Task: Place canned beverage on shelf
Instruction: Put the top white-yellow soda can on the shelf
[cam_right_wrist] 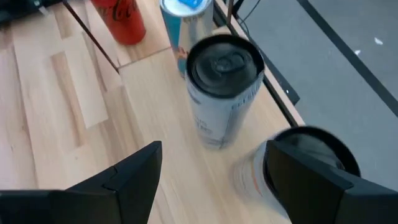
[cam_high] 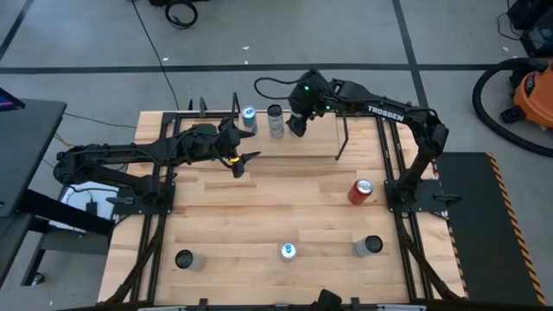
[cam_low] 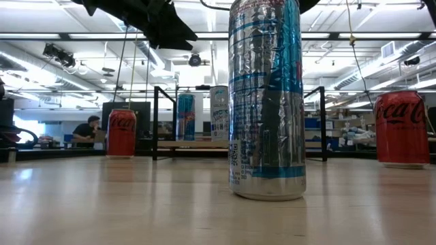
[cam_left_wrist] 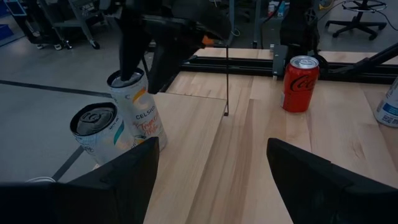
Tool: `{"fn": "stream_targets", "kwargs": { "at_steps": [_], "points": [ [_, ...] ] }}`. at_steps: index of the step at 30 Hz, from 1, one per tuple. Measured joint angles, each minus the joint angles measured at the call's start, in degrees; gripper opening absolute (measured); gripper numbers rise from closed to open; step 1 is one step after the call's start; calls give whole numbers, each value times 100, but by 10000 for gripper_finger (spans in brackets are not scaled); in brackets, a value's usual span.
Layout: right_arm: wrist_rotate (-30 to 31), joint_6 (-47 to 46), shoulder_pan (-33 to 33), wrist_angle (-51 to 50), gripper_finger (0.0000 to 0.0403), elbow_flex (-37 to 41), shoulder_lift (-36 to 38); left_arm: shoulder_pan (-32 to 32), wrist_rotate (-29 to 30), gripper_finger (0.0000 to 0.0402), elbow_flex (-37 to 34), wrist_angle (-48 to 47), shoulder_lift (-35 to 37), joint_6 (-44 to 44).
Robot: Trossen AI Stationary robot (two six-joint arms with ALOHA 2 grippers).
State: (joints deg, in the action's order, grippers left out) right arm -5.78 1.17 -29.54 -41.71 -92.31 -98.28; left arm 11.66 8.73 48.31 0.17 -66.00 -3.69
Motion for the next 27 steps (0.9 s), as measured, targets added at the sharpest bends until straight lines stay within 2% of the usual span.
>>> {"fn": "stream_targets", "kwargs": {
  "at_steps": [9,27],
  "points": [
    [187,-6,-2,-266,295,7,0,1,0,299,0,2,0,-2],
    [166,-97,-106,-507,295,3,4,0,0,299,0,0,0,-2]
  ]
}}
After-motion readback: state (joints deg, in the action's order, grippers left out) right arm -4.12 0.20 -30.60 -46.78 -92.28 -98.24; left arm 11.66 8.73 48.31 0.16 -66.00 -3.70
